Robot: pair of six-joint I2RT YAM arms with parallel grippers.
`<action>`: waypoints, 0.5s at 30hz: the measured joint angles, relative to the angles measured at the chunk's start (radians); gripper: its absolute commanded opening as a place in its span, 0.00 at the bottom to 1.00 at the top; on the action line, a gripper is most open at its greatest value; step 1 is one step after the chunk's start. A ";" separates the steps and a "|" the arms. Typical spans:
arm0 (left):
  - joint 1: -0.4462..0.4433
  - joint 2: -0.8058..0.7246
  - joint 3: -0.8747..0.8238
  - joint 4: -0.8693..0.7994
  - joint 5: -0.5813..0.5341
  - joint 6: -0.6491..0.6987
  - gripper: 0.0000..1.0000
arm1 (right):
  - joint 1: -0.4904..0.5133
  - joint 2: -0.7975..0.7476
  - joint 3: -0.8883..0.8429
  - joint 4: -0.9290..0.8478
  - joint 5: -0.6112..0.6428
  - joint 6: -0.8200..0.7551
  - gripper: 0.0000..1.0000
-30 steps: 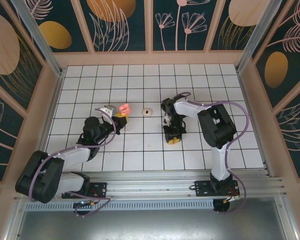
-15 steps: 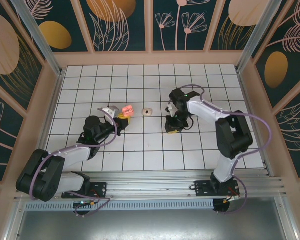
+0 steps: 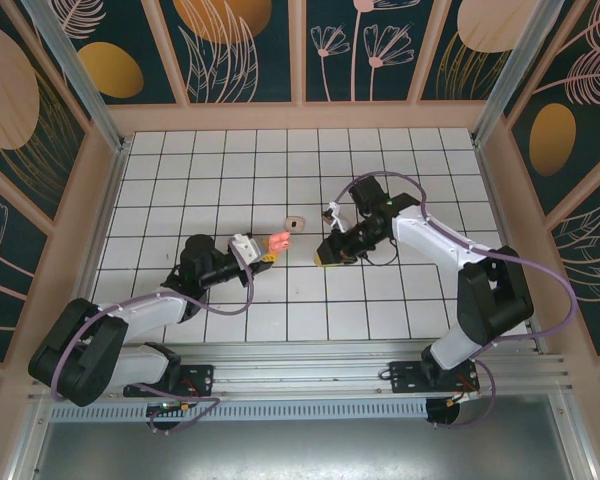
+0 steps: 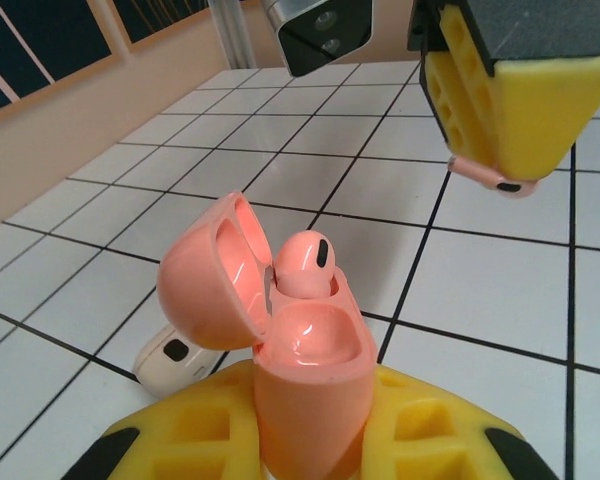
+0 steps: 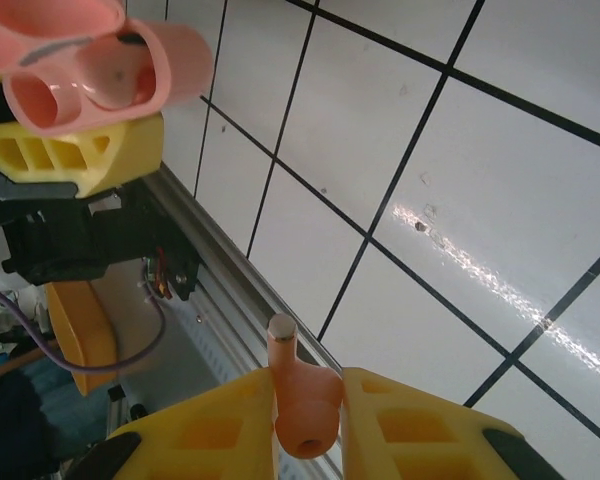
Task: Insert wireless bluetooth earbuds into charging case
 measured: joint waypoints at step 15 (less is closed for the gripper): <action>-0.010 0.027 0.034 -0.021 -0.072 0.043 0.00 | 0.006 0.106 0.016 -0.161 0.351 -0.014 0.23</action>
